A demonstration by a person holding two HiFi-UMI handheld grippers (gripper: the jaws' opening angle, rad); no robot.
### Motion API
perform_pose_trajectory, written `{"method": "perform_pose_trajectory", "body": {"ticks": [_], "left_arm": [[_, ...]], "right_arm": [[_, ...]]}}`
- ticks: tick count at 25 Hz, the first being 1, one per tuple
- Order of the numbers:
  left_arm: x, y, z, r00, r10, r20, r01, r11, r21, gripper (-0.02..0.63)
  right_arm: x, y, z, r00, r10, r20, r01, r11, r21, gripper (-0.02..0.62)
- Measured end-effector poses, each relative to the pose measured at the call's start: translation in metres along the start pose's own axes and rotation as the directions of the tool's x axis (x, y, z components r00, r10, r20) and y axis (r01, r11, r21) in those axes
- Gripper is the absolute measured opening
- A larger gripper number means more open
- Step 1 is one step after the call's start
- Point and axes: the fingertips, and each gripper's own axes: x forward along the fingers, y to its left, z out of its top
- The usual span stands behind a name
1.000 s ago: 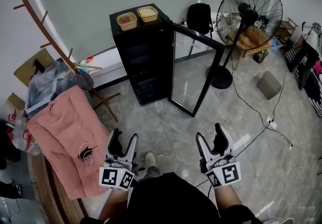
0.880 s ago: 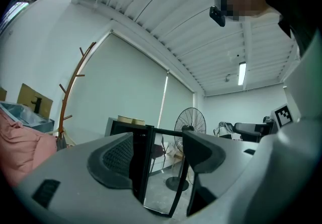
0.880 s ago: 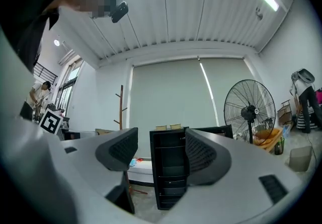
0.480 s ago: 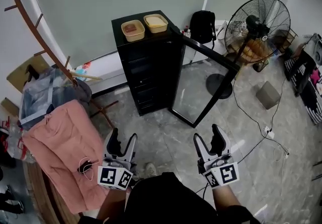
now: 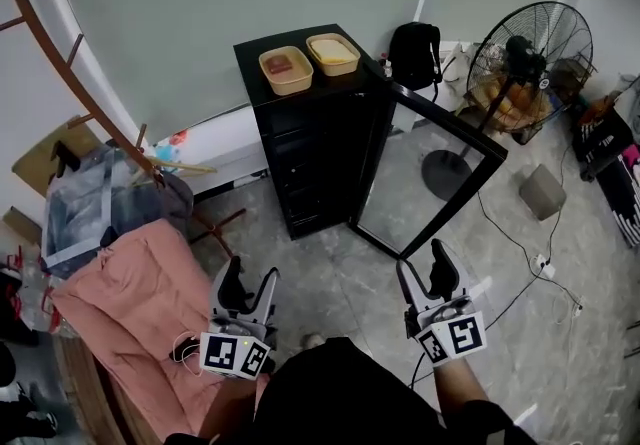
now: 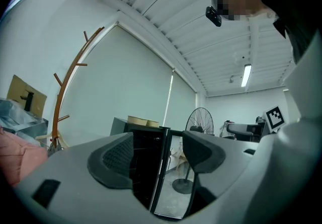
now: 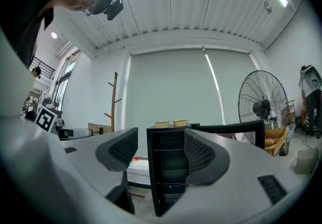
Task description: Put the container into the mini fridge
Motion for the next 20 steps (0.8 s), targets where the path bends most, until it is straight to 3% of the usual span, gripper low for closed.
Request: {"method": "perform_pose_trajectory", "body": {"ticks": [11, 16, 20], "left_arm": [[0.017, 0.051, 0.007, 0.998, 0.061, 0.022, -0.061, 0.998, 0.0, 0.31], [0.034, 0.063, -0.003, 0.995, 0.101, 0.009, -0.101, 0.995, -0.004, 0.31], [0.061, 0.078, 0.001, 0.991, 0.136, 0.015, -0.136, 0.991, -0.006, 0.31]], "right_arm": [[0.069, 0.021, -0.007, 0.996, 0.084, -0.018, -0.084, 0.996, 0.001, 0.295], [0.102, 0.006, -0.02, 0.99, 0.134, -0.046, -0.132, 0.99, 0.039, 0.279], [0.149, -0.006, -0.014, 0.983, 0.185, -0.015, -0.184, 0.981, 0.066, 0.271]]}}
